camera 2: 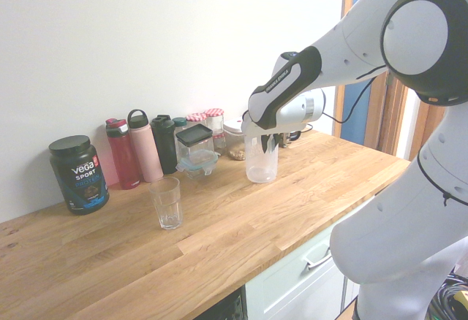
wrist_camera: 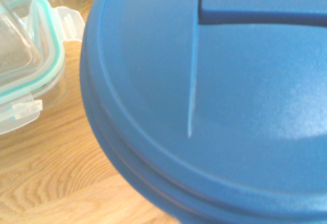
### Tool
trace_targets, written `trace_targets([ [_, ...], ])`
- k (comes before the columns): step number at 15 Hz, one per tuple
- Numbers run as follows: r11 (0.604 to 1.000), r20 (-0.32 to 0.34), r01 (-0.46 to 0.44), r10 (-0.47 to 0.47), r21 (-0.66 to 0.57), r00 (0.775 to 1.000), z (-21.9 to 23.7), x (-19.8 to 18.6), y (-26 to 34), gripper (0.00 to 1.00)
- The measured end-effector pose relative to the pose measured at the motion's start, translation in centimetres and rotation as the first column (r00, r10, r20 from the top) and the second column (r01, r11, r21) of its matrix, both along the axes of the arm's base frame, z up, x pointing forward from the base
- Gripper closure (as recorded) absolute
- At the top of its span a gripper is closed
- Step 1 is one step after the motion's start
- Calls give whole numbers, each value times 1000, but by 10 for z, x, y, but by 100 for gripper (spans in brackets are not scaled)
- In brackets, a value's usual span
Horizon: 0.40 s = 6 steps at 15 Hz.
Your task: Pour me some water
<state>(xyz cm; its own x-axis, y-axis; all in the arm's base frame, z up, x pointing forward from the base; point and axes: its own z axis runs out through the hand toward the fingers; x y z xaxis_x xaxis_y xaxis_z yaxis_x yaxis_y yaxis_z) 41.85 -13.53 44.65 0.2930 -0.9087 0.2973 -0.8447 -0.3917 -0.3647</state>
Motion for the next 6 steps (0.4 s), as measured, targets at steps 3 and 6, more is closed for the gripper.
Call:
trace_targets([
  [3,1000,-20,2,-2,-8,1000,6,2,-1,0],
  [6,1000,-105,-9,8,-8,994,16,-11,4,0],
])
